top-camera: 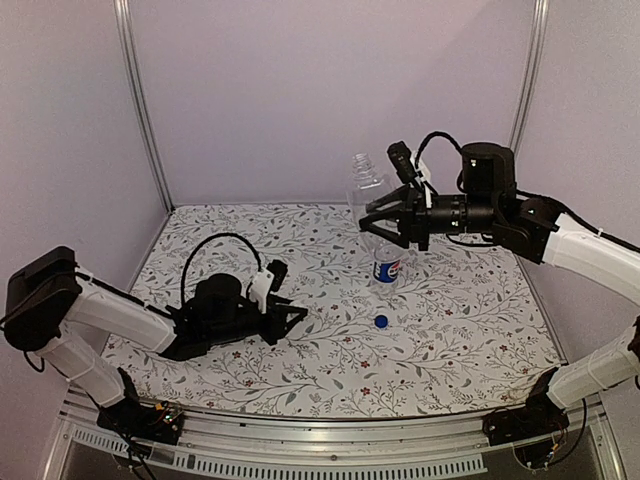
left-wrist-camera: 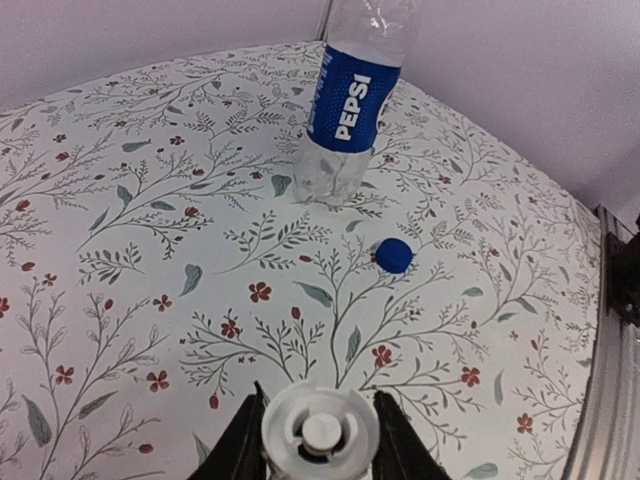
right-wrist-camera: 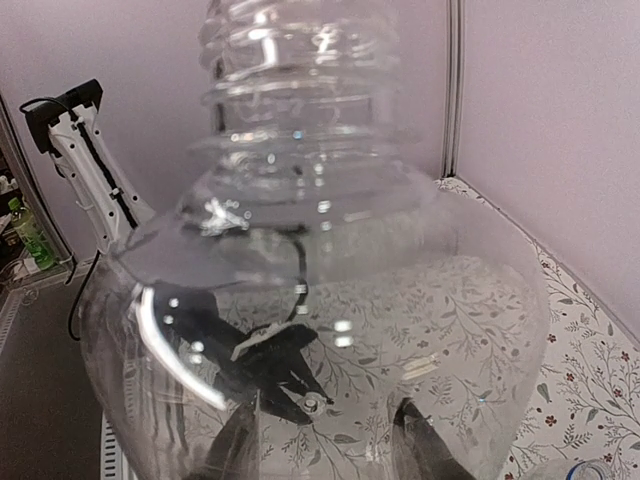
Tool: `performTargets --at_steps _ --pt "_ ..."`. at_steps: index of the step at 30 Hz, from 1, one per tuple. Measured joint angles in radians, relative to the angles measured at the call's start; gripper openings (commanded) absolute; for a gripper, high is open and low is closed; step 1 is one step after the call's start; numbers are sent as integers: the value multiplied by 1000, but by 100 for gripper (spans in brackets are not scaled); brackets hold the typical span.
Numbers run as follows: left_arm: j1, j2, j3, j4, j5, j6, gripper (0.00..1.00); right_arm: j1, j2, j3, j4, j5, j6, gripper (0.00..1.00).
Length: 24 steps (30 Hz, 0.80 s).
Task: Unscrew the bottle caps
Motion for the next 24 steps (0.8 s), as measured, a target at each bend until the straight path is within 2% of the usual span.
performTargets --at_steps 12,24 --pt "-2 317 73 127 22 38 27 0 -12 -14 -4 0 8 40" --pt "8 407 136 136 29 56 29 0 -13 -24 -5 1 18 40"
